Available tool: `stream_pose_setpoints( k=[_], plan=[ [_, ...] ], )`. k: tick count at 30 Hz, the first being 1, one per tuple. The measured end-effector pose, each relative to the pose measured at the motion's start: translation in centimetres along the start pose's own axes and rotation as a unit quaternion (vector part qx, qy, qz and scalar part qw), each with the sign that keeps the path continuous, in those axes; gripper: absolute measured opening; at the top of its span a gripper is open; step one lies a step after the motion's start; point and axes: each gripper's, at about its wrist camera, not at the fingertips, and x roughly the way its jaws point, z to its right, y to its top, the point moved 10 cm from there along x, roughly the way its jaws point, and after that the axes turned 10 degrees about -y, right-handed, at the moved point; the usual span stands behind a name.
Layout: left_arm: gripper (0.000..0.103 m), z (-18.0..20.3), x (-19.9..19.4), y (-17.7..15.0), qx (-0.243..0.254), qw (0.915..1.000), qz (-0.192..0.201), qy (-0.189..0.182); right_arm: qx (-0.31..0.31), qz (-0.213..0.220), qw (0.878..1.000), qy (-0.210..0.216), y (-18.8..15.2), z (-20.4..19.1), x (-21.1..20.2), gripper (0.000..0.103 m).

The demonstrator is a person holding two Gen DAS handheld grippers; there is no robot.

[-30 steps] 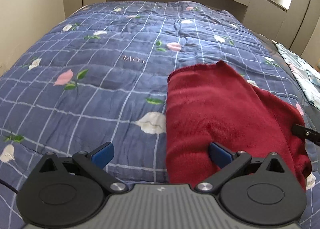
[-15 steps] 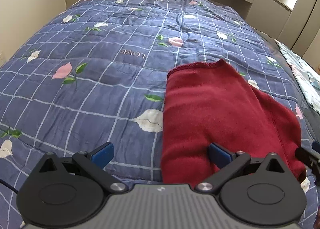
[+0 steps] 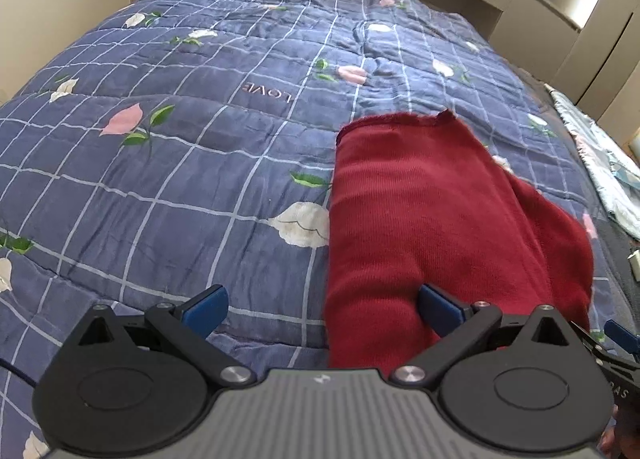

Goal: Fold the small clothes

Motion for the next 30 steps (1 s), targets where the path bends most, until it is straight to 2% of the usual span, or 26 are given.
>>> stream_pose_setpoints(
  k=[3, 5, 8, 11, 13, 16, 19, 22, 26, 30],
  plan=[
    [0.103, 0.3, -1.5, -0.7, 0.008, 0.9994, 0.016, -0.029, -0.001, 0.019, 0.999, 0.051, -0.1, -1.6, -2.1, 0.102],
    [0.103, 0.2, -2.0, -1.8, 0.013, 0.9991, 0.010, -0.039, -0.018, 0.021, 0.997, 0.066, -0.6, -2.6, -3.0, 0.102],
    [0.102, -0.5, -2.0, -4.1, 0.029, 0.9992, -0.011, -0.027, -0.055, 0.006, 0.997, 0.059, -2.3, -3.8, -2.9, 0.102],
    [0.103, -2.0, -1.4, -5.8, 0.017, 0.9995, -0.024, -0.010, -0.066, -0.015, 0.997, 0.044, -4.1, -4.1, -2.1, 0.102],
    [0.103, -3.0, -0.6, -6.8, 0.001, 0.9991, -0.042, -0.008, -0.052, -0.017, 0.997, 0.045, -4.2, -3.9, -1.9, 0.102],
    [0.103, -3.1, -0.8, -6.7, -0.005, 0.9991, -0.041, -0.012, -0.054, -0.005, 0.997, 0.054, -3.3, -3.8, -2.5, 0.102],
    [0.103, -2.4, -1.5, -5.7, 0.011, 0.9990, -0.042, -0.007, -0.043, 0.031, 0.996, 0.065, -1.0, -3.0, -3.3, 0.102],
    [0.103, -1.4, -2.0, -3.8, 0.023, 0.9993, -0.025, -0.013, -0.036, 0.049, 0.996, 0.059, 1.4, -2.2, -2.4, 0.102],
    [0.103, -0.4, -1.3, -0.4, 0.017, 0.9996, 0.007, -0.022, -0.023, 0.047, 0.998, 0.029, 3.8, -1.6, 0.8, 0.102],
    [0.103, 0.1, 1.1, 2.8, 0.015, 0.9994, 0.031, -0.001, 0.004, 0.022, 1.000, -0.001, 4.2, -0.6, 4.4, 0.102]
  ],
)
